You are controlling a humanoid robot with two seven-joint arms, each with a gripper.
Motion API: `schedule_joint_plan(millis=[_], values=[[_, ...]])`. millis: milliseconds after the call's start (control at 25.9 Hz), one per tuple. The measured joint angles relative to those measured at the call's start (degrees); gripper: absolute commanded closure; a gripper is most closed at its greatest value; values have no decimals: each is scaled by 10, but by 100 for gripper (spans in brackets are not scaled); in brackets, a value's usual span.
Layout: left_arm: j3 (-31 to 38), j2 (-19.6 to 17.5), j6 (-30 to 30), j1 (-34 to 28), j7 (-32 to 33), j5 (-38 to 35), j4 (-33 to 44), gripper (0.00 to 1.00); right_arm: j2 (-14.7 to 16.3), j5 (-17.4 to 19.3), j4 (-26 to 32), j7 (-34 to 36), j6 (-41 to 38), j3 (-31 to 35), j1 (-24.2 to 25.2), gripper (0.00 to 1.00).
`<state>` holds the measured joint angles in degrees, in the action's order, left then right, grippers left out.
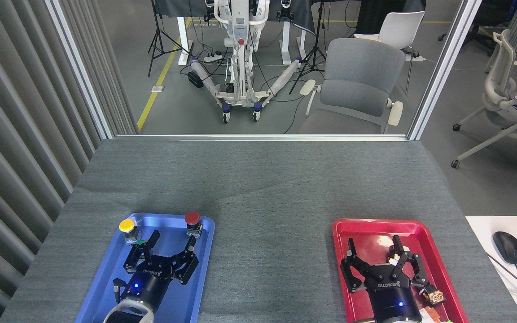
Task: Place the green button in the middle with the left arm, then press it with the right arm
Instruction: 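Move the left gripper over the green button on the blue tray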
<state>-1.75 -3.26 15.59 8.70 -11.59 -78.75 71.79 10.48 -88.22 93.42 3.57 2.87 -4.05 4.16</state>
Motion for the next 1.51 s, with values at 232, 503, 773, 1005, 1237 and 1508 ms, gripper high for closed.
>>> schedule_joint_plan(millis=[232,503,773,1005,1237,1508], values=[[1,-1,1,-4,2,4,7,1,-6,-2,-1,2,0,0,-1,0],[4,-2,-1,-3,1,7,6,1,-3,-3,-6,1,0,0,2,0],[4,-4,-3,-7,0,8,13,1,-4,-1,-8,-1,22,14,8,0],[5,-5,-3,-9,2,7,15,1,-6,-2,-21,4,48,18,8,0],[19,-5,0,-6,10,10,14,1,-9,-2,-23,6,79,17,8,0],[23,-5,3,-7,11,23,19,1,-14,-2,-28,1,83,17,4,0]])
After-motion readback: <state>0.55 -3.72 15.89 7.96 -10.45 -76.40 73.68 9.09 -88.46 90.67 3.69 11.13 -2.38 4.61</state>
